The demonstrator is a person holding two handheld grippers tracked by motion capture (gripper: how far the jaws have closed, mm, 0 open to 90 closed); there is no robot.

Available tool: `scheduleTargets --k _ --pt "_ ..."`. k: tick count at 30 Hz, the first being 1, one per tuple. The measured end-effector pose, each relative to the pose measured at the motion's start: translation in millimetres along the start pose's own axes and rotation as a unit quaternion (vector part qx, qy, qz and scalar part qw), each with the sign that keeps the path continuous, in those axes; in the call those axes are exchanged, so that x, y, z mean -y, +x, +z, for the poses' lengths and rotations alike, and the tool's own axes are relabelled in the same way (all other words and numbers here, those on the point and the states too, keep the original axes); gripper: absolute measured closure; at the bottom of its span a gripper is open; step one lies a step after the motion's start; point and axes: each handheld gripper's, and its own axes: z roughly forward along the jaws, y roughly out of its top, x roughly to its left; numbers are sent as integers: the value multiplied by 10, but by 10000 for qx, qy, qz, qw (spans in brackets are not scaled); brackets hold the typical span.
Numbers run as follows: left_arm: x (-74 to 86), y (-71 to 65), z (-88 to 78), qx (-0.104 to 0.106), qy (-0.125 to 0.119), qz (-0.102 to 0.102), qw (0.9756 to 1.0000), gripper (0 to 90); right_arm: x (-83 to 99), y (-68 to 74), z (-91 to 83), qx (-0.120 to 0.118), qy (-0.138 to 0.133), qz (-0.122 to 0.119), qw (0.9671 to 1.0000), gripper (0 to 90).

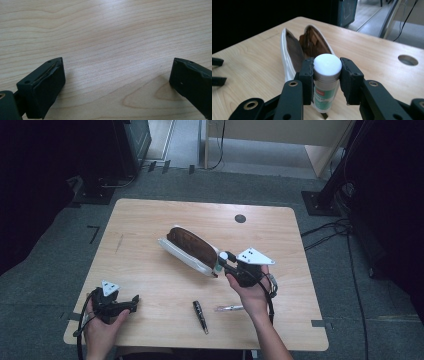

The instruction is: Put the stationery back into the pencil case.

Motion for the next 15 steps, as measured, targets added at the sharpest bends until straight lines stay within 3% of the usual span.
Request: scheduleTargets --k 5,15 --pt "0 1 0 1 0 6 10000 5 -160 49 121 -34 -70 -110 9999 658" --pt "0 0 0 2 -3 3 10000 5 -251 112 362 -111 60 -266 9996 658"
